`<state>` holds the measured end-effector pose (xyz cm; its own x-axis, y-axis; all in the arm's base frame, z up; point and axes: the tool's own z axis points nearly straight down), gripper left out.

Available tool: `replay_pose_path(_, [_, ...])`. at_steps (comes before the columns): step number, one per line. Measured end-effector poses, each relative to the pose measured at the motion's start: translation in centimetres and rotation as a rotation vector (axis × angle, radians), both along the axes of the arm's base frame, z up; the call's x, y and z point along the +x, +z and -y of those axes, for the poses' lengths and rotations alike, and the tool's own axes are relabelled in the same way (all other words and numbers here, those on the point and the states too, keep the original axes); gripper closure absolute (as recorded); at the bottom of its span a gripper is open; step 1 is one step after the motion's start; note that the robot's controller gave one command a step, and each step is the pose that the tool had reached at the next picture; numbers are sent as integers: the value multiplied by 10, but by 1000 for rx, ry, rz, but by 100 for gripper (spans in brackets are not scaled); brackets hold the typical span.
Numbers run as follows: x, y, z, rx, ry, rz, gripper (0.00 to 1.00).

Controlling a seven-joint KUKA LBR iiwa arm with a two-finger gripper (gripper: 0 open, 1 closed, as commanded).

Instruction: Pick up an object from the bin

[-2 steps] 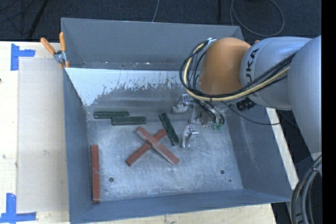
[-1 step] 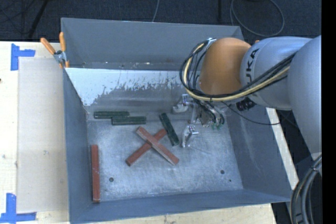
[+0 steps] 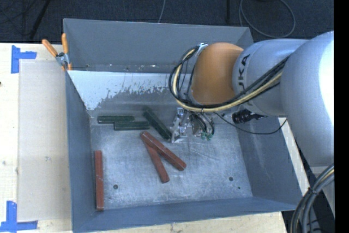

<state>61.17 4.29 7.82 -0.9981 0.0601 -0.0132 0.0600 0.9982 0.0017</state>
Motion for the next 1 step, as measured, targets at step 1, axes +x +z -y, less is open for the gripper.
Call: replay_pose_path(1, [-1,-2,0,0,1,-4,0])
